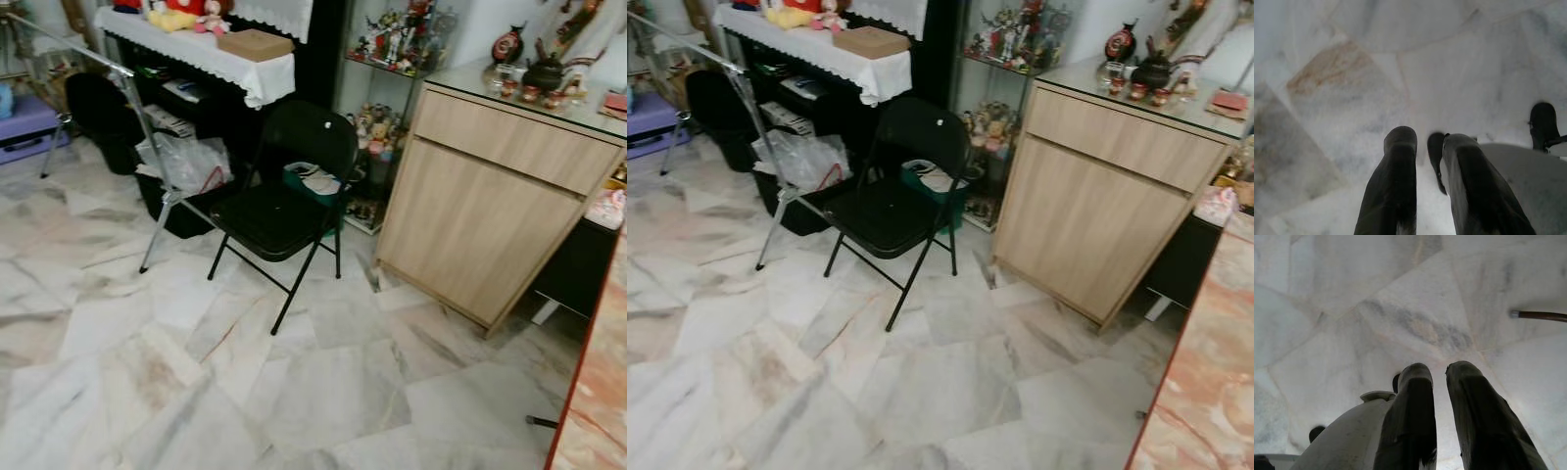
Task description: Setting the table
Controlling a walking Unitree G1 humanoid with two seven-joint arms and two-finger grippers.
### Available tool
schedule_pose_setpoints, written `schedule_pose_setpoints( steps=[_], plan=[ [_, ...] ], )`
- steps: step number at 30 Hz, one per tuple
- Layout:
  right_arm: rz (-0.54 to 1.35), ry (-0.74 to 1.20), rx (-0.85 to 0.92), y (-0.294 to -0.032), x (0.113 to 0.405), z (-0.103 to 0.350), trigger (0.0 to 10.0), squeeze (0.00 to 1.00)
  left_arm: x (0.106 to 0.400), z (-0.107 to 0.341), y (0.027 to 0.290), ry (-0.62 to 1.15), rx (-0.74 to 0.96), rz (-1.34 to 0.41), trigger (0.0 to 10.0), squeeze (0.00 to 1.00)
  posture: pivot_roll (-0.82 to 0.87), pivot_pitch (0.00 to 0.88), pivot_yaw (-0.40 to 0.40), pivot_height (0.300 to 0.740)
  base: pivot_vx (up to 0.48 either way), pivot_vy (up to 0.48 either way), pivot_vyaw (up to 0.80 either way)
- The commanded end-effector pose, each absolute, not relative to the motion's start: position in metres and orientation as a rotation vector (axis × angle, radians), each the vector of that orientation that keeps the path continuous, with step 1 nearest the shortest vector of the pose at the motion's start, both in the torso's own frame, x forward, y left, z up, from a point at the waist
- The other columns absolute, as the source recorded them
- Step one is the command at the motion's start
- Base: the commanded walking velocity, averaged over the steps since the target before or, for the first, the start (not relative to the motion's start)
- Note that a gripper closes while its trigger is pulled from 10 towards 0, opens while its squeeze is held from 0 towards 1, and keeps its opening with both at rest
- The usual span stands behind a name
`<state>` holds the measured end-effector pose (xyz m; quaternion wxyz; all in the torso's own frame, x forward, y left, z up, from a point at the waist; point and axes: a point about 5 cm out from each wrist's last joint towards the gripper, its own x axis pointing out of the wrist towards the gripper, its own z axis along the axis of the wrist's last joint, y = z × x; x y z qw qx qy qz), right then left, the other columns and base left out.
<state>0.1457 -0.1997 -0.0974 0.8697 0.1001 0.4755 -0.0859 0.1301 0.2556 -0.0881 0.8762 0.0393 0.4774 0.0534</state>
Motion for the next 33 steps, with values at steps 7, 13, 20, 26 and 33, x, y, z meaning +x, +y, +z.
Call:
schedule_pose_setpoints(
  steps=[7, 13, 20, 26, 33],
  plan=[
    [-0.227, 0.907, 0.279, -0.1972, 0.1944, -0.0778, 10.0, 0.0, 0.2198, -0.0603, 0.2048, 0.819, 0.019, 0.043, 10.0, 0.0, 0.17, 0.119, -0.081, 0.74, 0.0, 0.0, -0.8],
    [-0.23, 0.904, 0.283, -0.1969, 0.195, -0.0775, 10.0, 0.0, 0.2207, -0.0598, 0.2048, 0.82, 0.041, 0.026, 10.0, 0.0, 0.17, 0.115, -0.079, 0.74, 0.0, 0.0, -0.8],
    [-0.234, 0.901, 0.289, -0.1968, 0.1956, -0.0771, 10.0, 0.0, 0.2208, -0.0597, 0.2024, 0.819, 0.095, -0.031, 10.0, 0.0, 0.17, 0.113, -0.078, 0.74, 0.0, 0.0, -0.8],
    [-0.241, 0.9, 0.294, -0.1975, 0.1953, -0.0772, 10.0, 0.0, 0.2195, -0.0604, 0.2012, 0.818, 0.102, -0.051, 10.0, 0.0, 0.17, 0.117, -0.076, 0.74, 0.0, 0.0, -0.8],
    [-0.243, 0.901, 0.295, -0.1981, 0.1944, -0.0776, 10.0, 0.0, 0.2185, -0.0608, 0.2018, 0.819, 0.111, -0.054, 10.0, 0.0, 0.17, 0.116, -0.076, 0.74, 0.0, 0.0, -0.8]
  ],
)
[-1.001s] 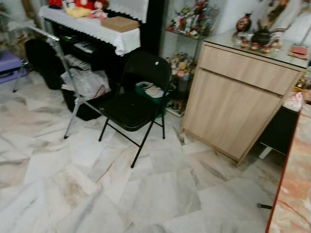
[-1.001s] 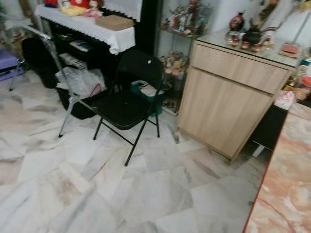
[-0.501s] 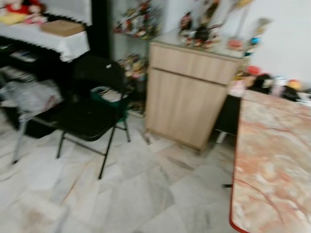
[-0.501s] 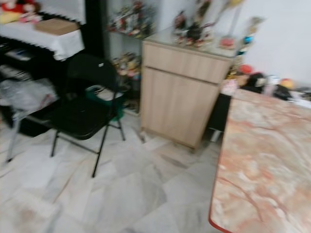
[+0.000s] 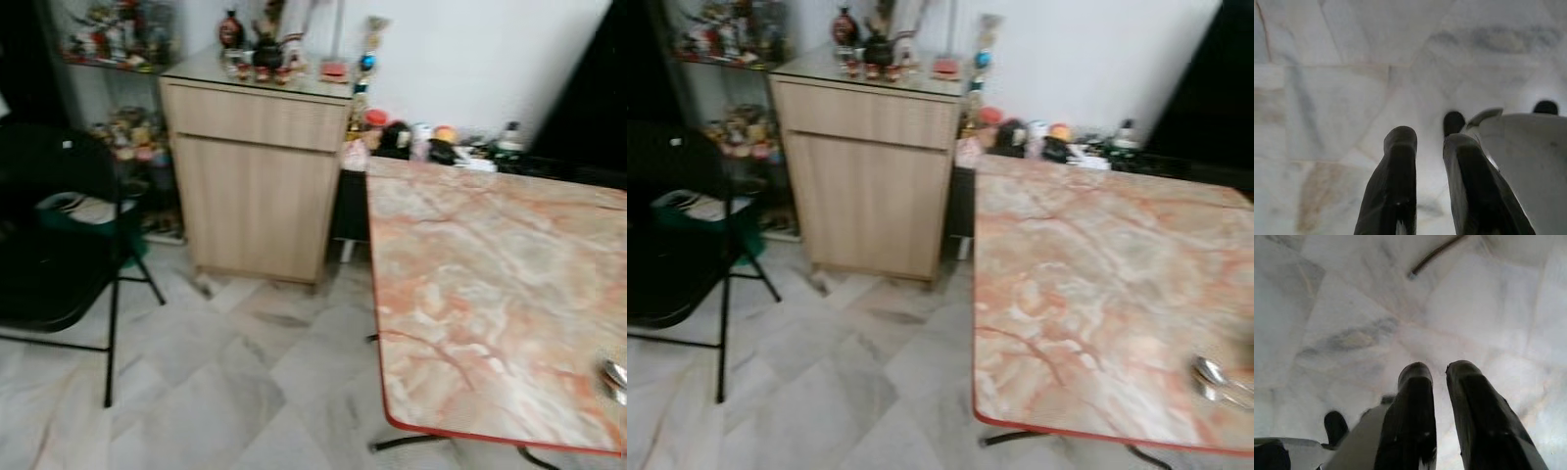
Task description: Setting the table
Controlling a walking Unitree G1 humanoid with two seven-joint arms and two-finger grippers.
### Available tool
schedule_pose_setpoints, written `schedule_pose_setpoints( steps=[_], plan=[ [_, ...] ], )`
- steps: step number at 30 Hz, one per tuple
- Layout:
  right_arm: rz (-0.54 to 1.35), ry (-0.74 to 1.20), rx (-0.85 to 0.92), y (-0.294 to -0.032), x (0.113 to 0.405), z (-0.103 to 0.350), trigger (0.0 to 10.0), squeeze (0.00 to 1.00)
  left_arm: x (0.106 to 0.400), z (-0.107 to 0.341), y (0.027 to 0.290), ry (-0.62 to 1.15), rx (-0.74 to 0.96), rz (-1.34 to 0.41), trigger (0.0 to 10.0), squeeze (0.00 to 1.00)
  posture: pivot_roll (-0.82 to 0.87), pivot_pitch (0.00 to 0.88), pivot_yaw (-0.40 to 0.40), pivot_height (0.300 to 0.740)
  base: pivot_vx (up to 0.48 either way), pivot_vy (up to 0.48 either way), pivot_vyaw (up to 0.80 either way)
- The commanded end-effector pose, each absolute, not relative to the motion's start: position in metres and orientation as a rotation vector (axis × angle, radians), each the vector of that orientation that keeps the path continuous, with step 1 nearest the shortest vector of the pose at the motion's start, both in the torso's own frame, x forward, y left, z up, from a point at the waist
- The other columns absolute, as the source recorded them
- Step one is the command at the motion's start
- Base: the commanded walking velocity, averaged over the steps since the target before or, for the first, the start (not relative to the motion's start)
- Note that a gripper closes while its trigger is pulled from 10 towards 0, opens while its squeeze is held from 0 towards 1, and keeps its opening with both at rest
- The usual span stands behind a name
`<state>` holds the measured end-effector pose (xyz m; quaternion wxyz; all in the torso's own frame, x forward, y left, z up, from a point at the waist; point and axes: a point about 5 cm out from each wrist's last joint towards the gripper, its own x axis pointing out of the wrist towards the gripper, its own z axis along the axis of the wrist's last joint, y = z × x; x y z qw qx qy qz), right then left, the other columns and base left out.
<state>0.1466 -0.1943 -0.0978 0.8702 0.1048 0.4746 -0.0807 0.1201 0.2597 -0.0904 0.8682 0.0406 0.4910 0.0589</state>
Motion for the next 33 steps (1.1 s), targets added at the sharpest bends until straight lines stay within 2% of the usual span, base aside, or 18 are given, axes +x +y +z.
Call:
schedule_pose_setpoints(
  steps=[1, 7, 33],
  plan=[
    [-0.243, 0.901, 0.295, -0.198, 0.194, -0.078, 10.0, 0.0, 0.219, -0.061, 0.202, 0.819, 0.111, -0.054, 10.0, 0.0, 0.17, 0.116, -0.076, 0.74, 0.0, 0.0, -0.8],
    [-0.242, 0.9, 0.291, -0.199, 0.194, -0.078, 10.0, 0.0, 0.217, -0.061, 0.204, 0.819, 0.137, -0.053, 10.0, 0.0, 0.16, 0.114, -0.076, 0.74, 0.0, -0.057, -0.13],
    [-0.24, 0.911, 0.285, -0.198, 0.187, -0.081, 10.0, 0.0, 0.205, -0.068, 0.205, 0.849, 0.141, -0.04, 10.0, 0.0, 0.16, 0.096, -0.078, 0.74, 0.0, -0.48, -0.06]
  ],
)
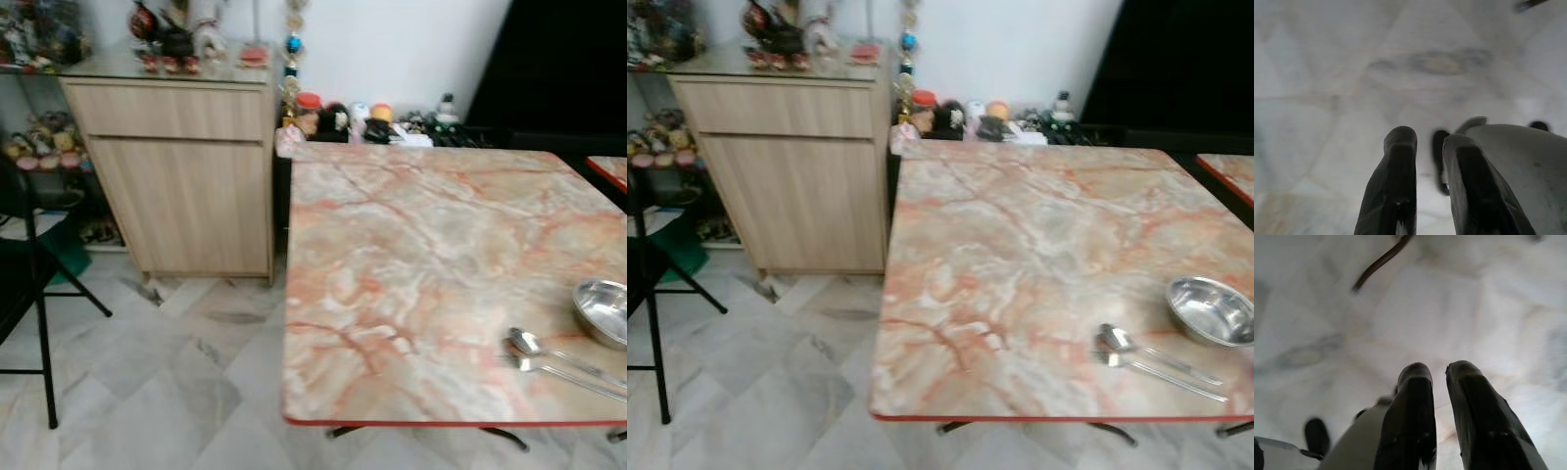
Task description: Setting the table
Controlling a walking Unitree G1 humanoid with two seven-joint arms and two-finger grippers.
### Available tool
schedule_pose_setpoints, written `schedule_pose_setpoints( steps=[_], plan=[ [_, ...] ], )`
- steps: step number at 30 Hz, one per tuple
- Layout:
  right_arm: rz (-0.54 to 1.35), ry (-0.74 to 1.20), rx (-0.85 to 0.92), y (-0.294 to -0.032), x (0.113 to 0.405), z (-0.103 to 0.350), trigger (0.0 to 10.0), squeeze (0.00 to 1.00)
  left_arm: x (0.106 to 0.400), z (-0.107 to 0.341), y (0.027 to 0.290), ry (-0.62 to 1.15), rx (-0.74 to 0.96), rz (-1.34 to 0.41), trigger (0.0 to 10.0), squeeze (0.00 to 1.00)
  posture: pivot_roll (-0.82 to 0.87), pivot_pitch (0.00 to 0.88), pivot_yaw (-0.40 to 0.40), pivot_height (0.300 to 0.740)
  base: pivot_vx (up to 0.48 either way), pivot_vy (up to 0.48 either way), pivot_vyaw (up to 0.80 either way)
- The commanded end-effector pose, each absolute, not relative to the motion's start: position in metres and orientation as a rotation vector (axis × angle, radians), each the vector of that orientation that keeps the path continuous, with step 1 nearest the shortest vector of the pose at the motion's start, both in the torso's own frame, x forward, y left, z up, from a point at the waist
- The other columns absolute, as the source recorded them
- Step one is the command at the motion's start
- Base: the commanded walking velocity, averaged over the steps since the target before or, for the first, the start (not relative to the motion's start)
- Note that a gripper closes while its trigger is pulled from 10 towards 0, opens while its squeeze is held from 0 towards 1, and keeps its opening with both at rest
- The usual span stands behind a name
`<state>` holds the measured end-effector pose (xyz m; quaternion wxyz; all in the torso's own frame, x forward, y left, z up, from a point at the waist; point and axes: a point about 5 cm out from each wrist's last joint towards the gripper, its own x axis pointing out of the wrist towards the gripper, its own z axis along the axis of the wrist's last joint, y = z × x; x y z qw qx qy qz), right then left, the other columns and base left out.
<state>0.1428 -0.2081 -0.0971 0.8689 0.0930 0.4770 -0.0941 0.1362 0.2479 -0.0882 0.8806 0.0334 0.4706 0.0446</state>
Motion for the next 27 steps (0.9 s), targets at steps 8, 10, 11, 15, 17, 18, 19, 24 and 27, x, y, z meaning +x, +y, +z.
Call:
schedule_pose_setpoints(
  steps=[8, 10, 11, 15, 17, 18, 19, 24, 27],
  plan=[
    [-0.236, 0.929, 0.285, -0.1965, 0.1847, -0.0826, 10.0, 0.0, 0.2046, -0.068, 0.207, 0.851, 0.137, -0.032, 10.0, 0.0, 0.15, 0.108, -0.076, 0.74, 0.0, -0.48, -0.38],
    [-0.234, 0.93, 0.284, -0.1964, 0.1845, -0.0827, 10.0, 0.0, 0.2044, -0.068, 0.207, 0.851, 0.136, -0.031, 10.0, 0.0, 0.15, 0.11, -0.075, 0.74, 0.0, -0.48, -0.77],
    [-0.234, 0.928, 0.285, -0.1962, 0.1843, -0.0828, 10.0, 0.0, 0.204, -0.0682, 0.2073, 0.852, 0.133, -0.029, 10.0, 0.0, 0.15, 0.111, -0.075, 0.74, 0.0, -0.48, -0.76],
    [-0.235, 0.92, 0.287, -0.1962, 0.1851, -0.0823, 10.0, 0.0, 0.2045, -0.068, 0.2072, 0.851, 0.128, -0.026, 10.0, 0.0, 0.15, 0.115, -0.074, 0.74, 0.0, -0.48, -0.46],
    [-0.235, 0.912, 0.295, -0.1962, 0.1859, -0.0818, 10.0, 0.0, 0.2051, -0.0678, 0.2068, 0.85, 0.123, -0.025, 10.0, 0.0, 0.15, 0.116, -0.072, 0.74, 0.0, -0.48, 0.0],
    [-0.236, 0.907, 0.297, -0.1964, 0.1865, -0.0814, 10.0, 0.0, 0.2052, -0.0678, 0.2066, 0.851, 0.122, -0.024, 10.0, 0.0, 0.15, 0.116, -0.071, 0.74, 0.0, -0.48, 0.0],
    [-0.236, 0.907, 0.297, -0.1964, 0.1865, -0.0814, 10.0, 0.0, 0.2052, -0.0678, 0.2066, 0.851, 0.122, -0.024, 10.0, 0.0, 0.15, 0.116, -0.071, 0.74, 0.0, -0.48, 0.0],
    [-0.237, 0.886, 0.305, -0.1961, 0.1893, -0.0798, 10.0, 0.0, 0.2062, -0.0673, 0.209, 0.856, 0.061, 0.024, 10.0, 0.0, 0.15, 0.118, -0.062, 0.74, 0.0, -0.384, 0.0],
    [-0.234, 0.876, 0.305, -0.195, 0.1906, -0.0791, 10.0, 0.0, 0.2069, -0.0669, 0.2102, 0.861, 0.034, 0.031, 10.0, 0.0, 0.15, 0.116, -0.057, 0.74, 0.0, 0.0, 0.0]
  ],
)
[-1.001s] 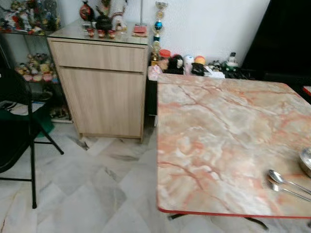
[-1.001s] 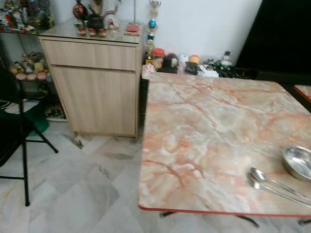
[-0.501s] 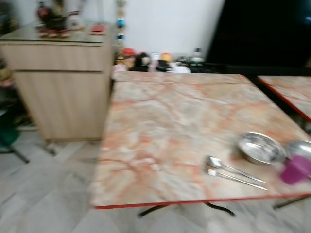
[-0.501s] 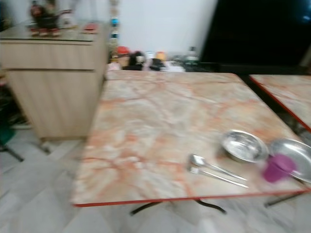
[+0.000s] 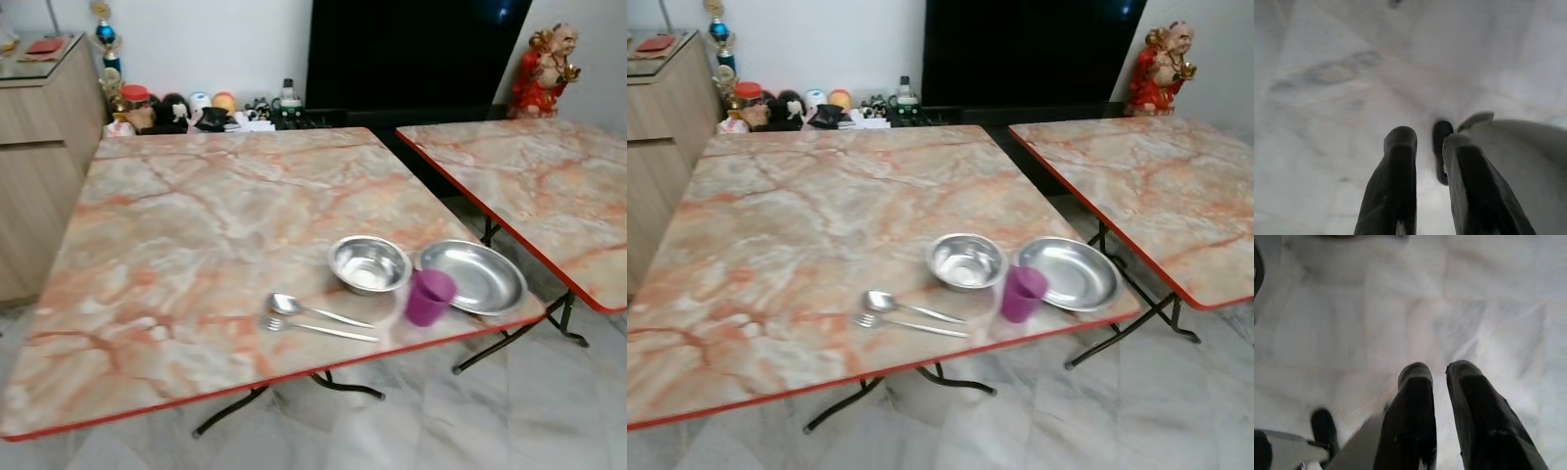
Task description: Setting the table
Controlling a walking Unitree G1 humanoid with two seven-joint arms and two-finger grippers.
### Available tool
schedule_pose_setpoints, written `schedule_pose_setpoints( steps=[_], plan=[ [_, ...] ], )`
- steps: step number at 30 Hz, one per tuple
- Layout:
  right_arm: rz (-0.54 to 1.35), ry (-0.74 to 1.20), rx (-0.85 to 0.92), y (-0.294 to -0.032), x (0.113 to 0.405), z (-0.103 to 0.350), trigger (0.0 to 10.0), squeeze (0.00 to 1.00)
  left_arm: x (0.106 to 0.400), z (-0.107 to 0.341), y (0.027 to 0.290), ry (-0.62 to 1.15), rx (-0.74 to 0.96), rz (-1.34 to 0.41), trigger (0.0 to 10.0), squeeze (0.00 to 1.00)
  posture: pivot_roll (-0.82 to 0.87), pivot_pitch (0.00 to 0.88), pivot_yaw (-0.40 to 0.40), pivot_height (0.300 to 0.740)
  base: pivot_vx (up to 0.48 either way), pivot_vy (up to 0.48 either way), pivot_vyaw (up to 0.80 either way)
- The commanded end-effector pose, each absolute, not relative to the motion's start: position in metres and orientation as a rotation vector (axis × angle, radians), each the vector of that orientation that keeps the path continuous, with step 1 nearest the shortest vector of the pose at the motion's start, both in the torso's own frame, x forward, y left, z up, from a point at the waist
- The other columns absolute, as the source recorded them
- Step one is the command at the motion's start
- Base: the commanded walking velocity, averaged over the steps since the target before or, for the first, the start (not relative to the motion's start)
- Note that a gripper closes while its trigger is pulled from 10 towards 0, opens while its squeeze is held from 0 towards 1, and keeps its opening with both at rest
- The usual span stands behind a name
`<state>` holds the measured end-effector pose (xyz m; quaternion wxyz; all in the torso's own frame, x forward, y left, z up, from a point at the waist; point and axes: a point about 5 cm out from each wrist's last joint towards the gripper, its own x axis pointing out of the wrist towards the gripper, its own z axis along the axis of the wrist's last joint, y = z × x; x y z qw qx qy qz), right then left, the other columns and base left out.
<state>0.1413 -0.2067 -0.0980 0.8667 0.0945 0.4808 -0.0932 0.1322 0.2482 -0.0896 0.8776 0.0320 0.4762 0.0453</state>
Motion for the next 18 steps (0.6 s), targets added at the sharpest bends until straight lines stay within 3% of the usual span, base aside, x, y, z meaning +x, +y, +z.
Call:
schedule_pose_setpoints(
  steps=[1, 3, 18],
  plan=[
    [-0.223, 0.877, 0.274, -0.1949, 0.1914, -0.0787, 10.0, 0.0, 0.2075, -0.0665, 0.2107, 0.859, 0.034, 0.03, 10.0, 0.0, 0.15, 0.114, -0.055, 0.74, 0.0, 0.0, 0.0],
    [-0.219, 0.871, 0.262, -0.1951, 0.1923, -0.0781, 10.0, 0.0, 0.208, -0.066, 0.211, 0.854, 0.029, 0.034, 10.0, 0.0, 0.15, 0.113, -0.054, 0.74, 0.0, 0.0, 0.0],
    [-0.187, 0.864, 0.286, -0.1918, 0.1936, -0.0777, 10.0, 0.0, 0.2101, -0.0648, 0.2124, 0.847, -0.037, 0.072, 10.0, 0.0, 0.16, 0.082, -0.068, 0.74, 0.0, 0.0, 0.78]
  ],
)
